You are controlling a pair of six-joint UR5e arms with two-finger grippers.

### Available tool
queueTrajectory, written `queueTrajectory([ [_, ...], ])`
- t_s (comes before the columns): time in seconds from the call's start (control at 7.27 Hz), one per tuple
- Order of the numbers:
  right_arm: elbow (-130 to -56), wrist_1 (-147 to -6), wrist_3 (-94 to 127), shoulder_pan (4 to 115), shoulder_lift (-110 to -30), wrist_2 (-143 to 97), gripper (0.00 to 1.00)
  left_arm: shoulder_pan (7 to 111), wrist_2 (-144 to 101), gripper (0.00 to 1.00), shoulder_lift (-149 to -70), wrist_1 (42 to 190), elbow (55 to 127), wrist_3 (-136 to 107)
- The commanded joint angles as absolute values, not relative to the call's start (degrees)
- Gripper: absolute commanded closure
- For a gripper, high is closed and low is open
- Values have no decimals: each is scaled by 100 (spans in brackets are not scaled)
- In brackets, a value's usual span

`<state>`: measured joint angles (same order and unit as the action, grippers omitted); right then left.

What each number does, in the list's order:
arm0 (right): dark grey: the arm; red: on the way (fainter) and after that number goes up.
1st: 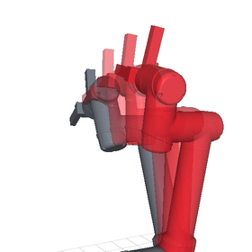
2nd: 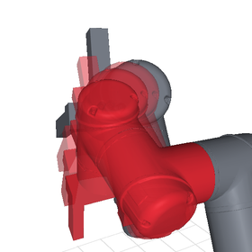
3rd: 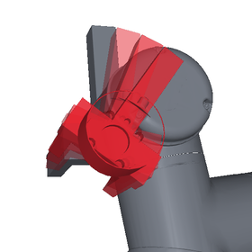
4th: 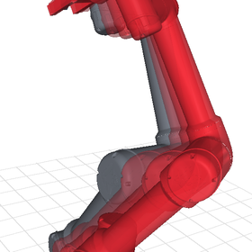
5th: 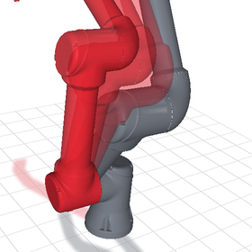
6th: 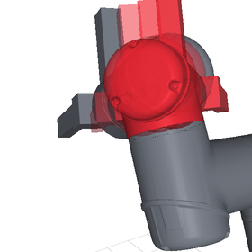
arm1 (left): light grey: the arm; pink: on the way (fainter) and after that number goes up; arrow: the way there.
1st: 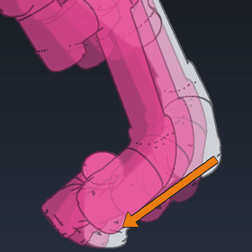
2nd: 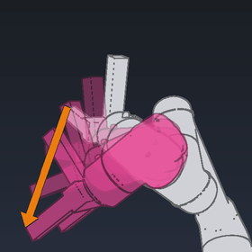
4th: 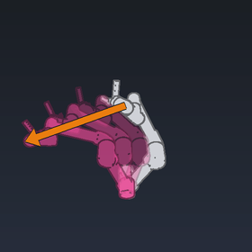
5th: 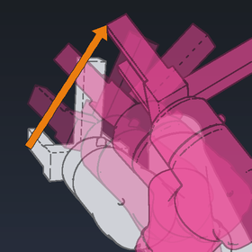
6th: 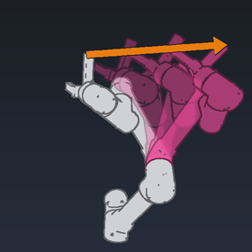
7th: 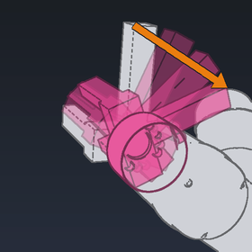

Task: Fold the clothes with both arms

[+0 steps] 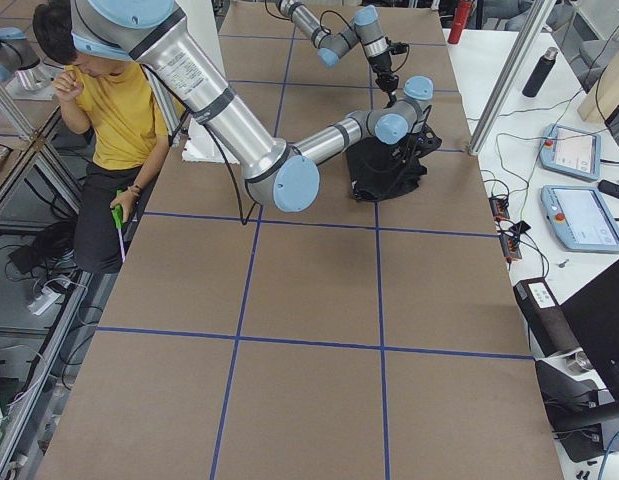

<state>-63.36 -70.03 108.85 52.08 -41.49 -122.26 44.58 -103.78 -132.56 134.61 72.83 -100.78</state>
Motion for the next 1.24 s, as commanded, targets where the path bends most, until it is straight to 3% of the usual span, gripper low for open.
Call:
queueTrajectory([
  [0.0, -4624, -6330, 10506, 5317, -3275, -12173, 1, 4745, -10328, 27, -13893, 14052, 5772, -9357],
  [0.14, -4292, -6285, 10494, 5387, -2922, -12164, 0, 4920, -10240, 0, -13948, 14263, 5426, -9082],
  [0.55, -4306, -6258, 10354, 5501, -2900, -12190, 0, 5027, -10292, 0, -13957, 14273, 5553, -9036],
  [0.83, -4446, -6310, 9778, 5825, -2988, -12418, 0, 5158, -10858, 0, -13800, 14055, 6097, -8067],
  [1.1, -5601, -6581, 8017, 6247, -4054, -12507, 0, 5439, -11266, 0, -13003, 13704, 6904, -6617],
])
